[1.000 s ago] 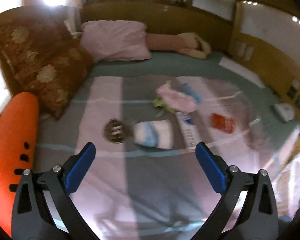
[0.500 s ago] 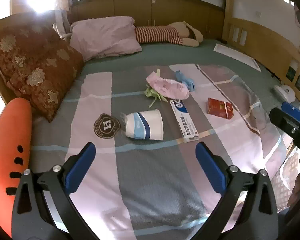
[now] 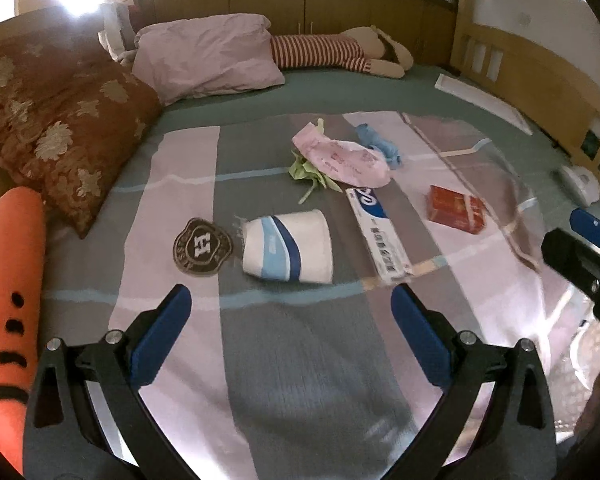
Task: Collect trash
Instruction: 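Move both open tools back above the remaining trash on the bed, then grasp the white paper cup with the left tool while the right tool grasps the toothpaste box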
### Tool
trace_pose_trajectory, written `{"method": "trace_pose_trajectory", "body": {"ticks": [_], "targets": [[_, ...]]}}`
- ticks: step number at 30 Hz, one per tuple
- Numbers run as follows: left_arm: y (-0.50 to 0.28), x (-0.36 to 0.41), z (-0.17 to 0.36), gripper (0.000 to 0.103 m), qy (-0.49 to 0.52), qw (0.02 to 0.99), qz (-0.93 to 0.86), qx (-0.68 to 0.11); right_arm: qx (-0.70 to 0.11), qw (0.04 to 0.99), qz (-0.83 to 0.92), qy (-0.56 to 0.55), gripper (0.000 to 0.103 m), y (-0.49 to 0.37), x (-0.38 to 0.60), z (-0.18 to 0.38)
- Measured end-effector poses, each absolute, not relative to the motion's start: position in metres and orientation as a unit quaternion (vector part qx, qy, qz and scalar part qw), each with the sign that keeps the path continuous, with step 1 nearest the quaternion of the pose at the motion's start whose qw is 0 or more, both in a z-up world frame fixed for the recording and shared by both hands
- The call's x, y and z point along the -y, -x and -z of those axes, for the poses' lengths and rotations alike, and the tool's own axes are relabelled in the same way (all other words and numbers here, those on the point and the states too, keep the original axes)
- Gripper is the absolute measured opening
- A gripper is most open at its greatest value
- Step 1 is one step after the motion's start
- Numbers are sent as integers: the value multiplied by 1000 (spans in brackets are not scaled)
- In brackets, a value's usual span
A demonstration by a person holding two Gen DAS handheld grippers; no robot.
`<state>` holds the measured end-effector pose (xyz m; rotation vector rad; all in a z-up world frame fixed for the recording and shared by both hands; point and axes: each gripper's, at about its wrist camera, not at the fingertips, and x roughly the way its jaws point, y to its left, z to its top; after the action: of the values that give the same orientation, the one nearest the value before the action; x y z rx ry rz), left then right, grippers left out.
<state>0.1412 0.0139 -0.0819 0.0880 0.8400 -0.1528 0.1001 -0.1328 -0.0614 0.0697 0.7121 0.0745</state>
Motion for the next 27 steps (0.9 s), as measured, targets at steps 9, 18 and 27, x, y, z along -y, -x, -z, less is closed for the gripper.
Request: {"method": "trace_pose_trajectory", "body": {"ticks": [9, 18, 27], "targets": [[-212, -7, 139, 100, -44, 892, 76, -444, -391, 918, -28, -58, 94, -151, 137, 97], [-253, 2, 171, 82, -32, 880, 80, -468, -412, 910, -23, -41, 94, -188, 131, 127], [-230, -57, 97, 82, 3, 914, 13, -406, -450, 892, -26, -17, 94, -236, 93, 174]]}}
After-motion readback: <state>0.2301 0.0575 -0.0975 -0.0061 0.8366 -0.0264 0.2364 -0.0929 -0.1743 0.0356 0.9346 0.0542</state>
